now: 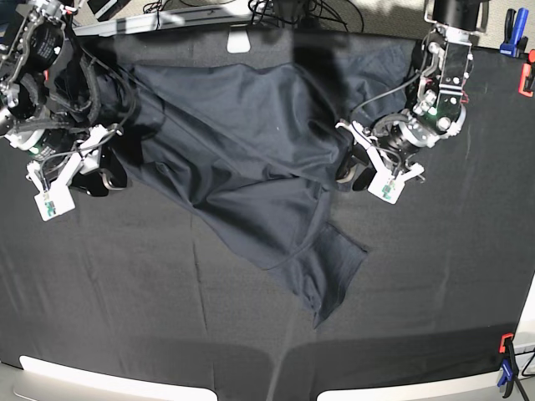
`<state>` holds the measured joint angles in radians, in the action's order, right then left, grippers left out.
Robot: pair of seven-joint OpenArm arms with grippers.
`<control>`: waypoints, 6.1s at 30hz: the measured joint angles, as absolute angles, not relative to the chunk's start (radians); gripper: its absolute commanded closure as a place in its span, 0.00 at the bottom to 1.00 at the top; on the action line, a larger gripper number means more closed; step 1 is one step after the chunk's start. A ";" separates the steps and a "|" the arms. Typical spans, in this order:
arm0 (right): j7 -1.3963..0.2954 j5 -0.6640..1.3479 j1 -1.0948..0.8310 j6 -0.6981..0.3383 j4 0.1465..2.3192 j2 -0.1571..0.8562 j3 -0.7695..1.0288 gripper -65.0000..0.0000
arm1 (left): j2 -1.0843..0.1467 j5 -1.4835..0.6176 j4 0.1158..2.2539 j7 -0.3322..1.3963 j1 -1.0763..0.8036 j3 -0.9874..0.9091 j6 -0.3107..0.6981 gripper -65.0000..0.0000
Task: Layout the t-shirt on the table in an organized manner, then fold the t-shirt properly
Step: 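Grasp a shirt edge with the left gripper and drag it outward, then release the shirt with the left gripper and lift it away, then grasp the shirt edge with the left gripper and pull it outward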
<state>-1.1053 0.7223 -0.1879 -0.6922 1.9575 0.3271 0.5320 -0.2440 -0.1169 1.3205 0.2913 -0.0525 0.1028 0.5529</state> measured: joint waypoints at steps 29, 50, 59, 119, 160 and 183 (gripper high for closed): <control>-1.071 0.722 -0.188 -0.692 1.957 0.327 0.532 0.67 | -0.331 -0.187 1.754 0.393 -0.051 0.102 0.485 1.00; -1.121 0.781 -0.187 -0.692 1.957 0.327 0.532 0.67 | -0.493 -0.132 1.728 0.421 0.314 -0.032 0.339 1.00; -1.114 0.778 -0.188 -0.692 1.957 0.327 0.532 0.67 | -0.629 -0.315 1.694 0.609 0.435 -0.040 0.263 1.00; -1.135 0.730 -0.096 -0.567 1.784 0.327 0.531 0.51 | -0.800 -0.443 2.183 0.892 -0.954 -0.346 0.607 0.68; -1.135 0.729 -0.094 -0.567 1.783 0.327 0.531 0.51 | -0.659 -0.644 1.433 0.704 -0.148 -0.064 0.622 0.85; -1.135 0.730 -0.094 -0.567 1.783 0.327 0.531 0.51 | -0.662 -0.677 1.433 0.795 -0.099 -0.068 0.611 0.69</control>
